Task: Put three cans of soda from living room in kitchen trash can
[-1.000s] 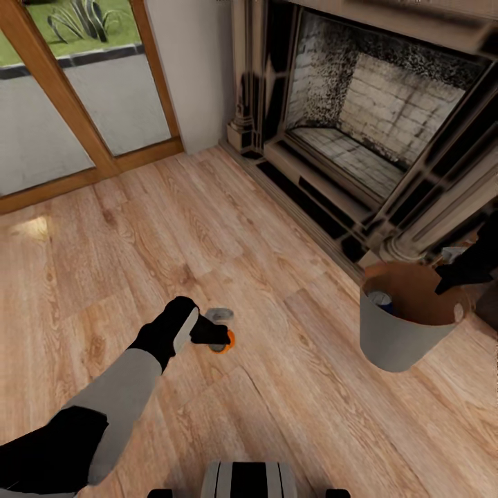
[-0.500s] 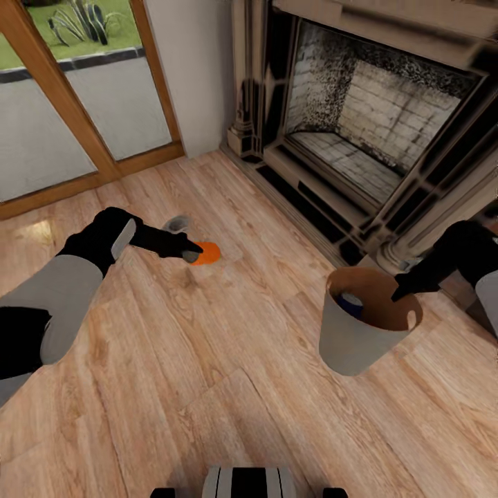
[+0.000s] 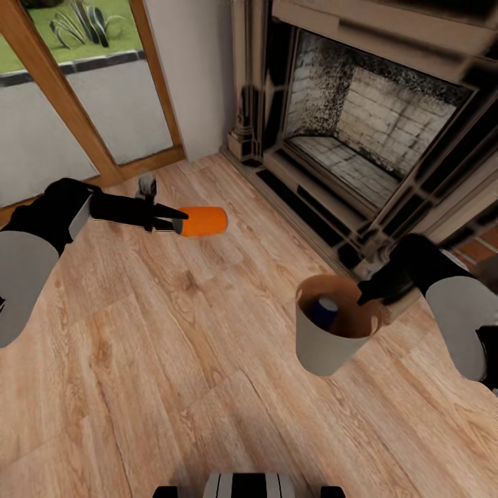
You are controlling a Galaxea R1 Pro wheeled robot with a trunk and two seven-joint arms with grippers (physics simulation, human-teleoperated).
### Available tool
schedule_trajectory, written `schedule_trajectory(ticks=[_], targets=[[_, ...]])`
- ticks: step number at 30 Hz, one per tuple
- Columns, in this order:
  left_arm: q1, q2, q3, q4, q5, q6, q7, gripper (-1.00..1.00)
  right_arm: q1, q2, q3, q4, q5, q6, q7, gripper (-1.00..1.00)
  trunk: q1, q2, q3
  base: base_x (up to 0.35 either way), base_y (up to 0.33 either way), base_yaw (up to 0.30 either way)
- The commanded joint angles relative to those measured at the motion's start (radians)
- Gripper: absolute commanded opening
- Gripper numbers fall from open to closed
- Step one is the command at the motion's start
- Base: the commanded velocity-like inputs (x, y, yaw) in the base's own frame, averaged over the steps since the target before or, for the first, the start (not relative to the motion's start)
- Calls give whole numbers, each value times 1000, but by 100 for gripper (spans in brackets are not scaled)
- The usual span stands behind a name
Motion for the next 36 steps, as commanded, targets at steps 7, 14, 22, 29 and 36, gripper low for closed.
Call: schedule_trajectory(ticks=[7, 14, 22, 29, 36], targets=[[-15, -24, -4, -93, 1, 0, -62, -100, 24, 60, -39, -1, -8, 9, -59, -100, -27, 49, 22, 0, 0, 0], [-21, -152, -13, -106, -5, 0, -52, -100, 40, 114, -44, -5, -8, 9, -122, -100, -54, 98, 44, 0, 0, 0], [-13, -244, -209, -107, -4, 0, 1, -100, 42, 151, -43, -9, -8, 9, -142, -100, -84, 154, 69, 0, 0, 0], [-11, -253, -329, -106, -5, 0, 9, -100, 42, 158, -41, -10, -8, 9, -144, -100, -111, 203, 91, 0, 0, 0], [-10, -304, -397, -106, -6, 0, 33, -100, 42, 163, -40, -12, -8, 9, -147, -100, -134, 245, 110, 0, 0, 0]])
